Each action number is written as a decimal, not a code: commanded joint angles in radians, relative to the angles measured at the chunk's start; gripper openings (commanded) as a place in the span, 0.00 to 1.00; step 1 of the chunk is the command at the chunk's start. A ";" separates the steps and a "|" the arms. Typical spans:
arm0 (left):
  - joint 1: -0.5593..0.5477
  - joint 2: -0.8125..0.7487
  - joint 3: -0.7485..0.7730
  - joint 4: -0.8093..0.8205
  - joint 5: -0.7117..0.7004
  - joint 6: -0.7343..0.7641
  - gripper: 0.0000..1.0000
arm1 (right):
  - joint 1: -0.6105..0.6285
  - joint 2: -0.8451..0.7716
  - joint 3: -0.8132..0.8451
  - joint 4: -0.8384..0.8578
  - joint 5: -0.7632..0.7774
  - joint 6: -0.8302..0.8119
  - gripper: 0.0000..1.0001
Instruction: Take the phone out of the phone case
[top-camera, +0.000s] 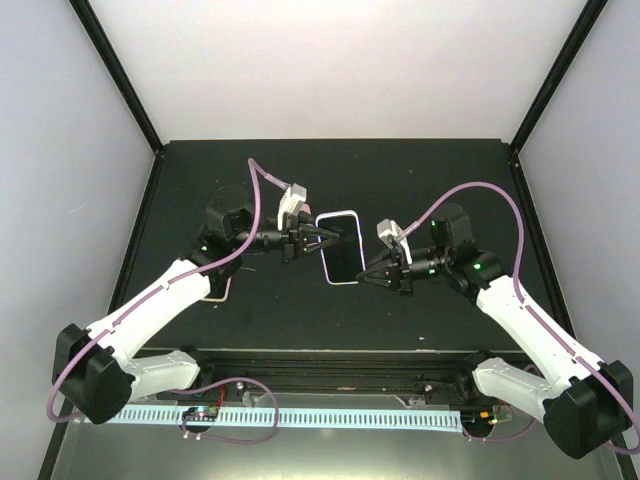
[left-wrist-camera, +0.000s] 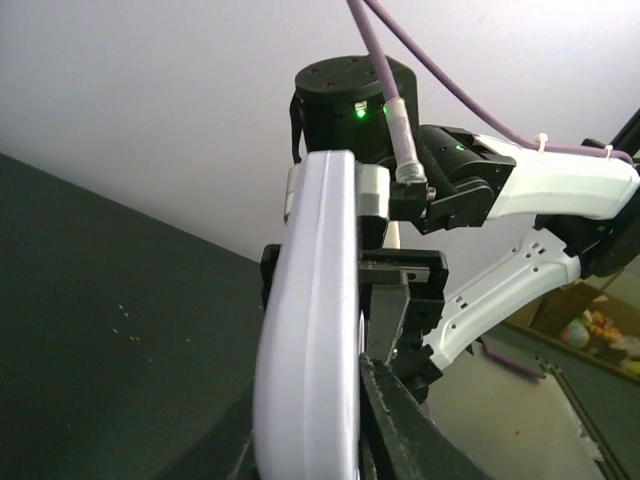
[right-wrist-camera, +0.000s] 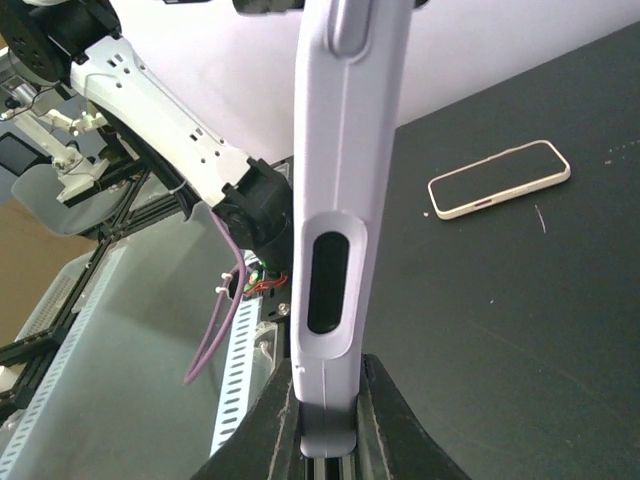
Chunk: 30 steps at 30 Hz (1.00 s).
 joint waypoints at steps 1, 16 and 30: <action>0.012 -0.002 -0.002 0.095 0.024 -0.043 0.15 | -0.004 -0.019 -0.012 0.063 -0.021 -0.006 0.01; 0.013 0.040 0.013 0.181 0.199 -0.143 0.01 | -0.004 -0.026 0.133 -0.360 0.060 -0.466 0.30; 0.008 0.044 0.007 0.255 0.245 -0.217 0.02 | 0.040 -0.031 0.128 -0.392 0.086 -0.499 0.37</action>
